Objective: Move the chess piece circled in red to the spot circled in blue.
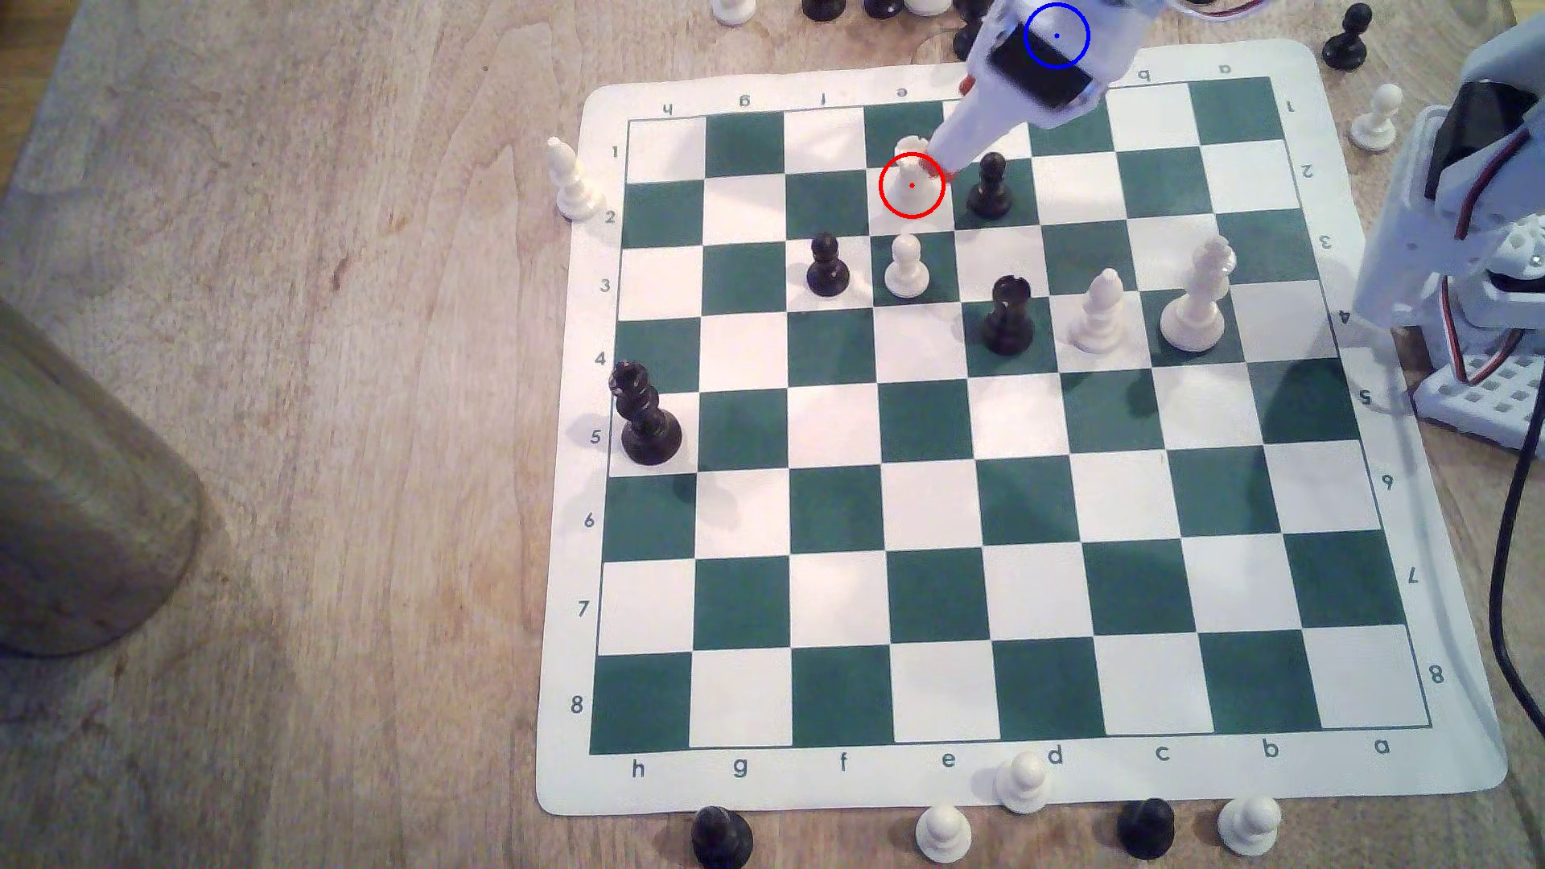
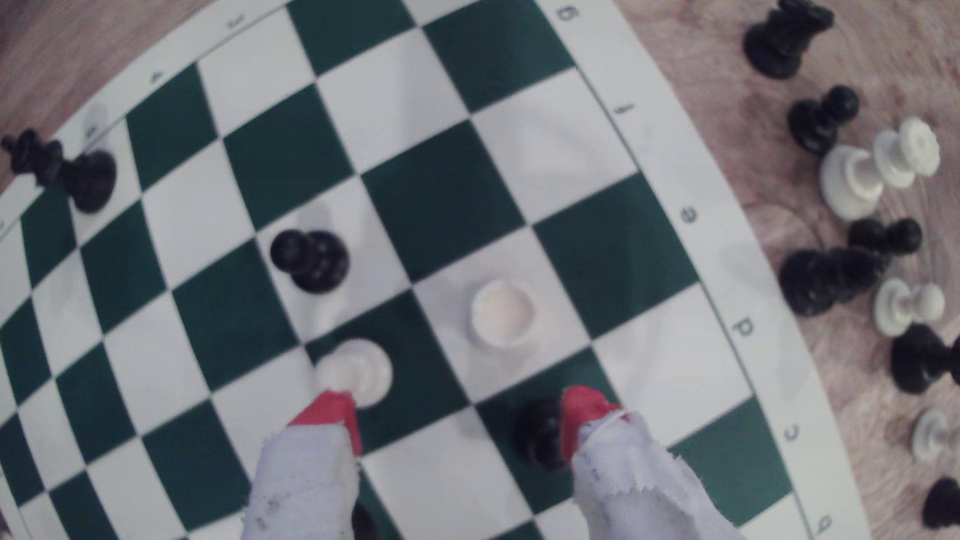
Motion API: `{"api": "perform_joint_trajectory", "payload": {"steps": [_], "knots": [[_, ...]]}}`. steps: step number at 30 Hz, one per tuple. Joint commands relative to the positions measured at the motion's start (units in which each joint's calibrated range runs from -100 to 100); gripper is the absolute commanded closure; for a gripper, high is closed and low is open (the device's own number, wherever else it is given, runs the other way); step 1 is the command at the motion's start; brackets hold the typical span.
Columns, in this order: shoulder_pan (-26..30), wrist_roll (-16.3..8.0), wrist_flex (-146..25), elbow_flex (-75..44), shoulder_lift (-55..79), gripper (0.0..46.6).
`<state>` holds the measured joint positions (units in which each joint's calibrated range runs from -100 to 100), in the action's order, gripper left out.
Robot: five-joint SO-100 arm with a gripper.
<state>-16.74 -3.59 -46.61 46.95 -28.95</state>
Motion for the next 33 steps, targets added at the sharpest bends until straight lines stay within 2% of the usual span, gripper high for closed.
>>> {"api": "perform_joint_trajectory", "payload": {"steps": [1,8,9,10,16,26,33], "knots": [[-1.5,-0.3,1.3,-7.7,3.6,24.2],[-2.4,-0.5,3.1,-11.5,11.5,26.2],[-2.3,-0.8,4.2,-11.6,12.6,30.9],[-2.2,-0.9,4.5,-11.6,13.0,32.0],[-1.0,-1.4,4.6,-12.0,14.5,27.9],[-0.7,-2.2,6.7,-13.2,18.0,27.9],[-1.4,-2.2,10.2,-12.9,21.5,29.6]]}}
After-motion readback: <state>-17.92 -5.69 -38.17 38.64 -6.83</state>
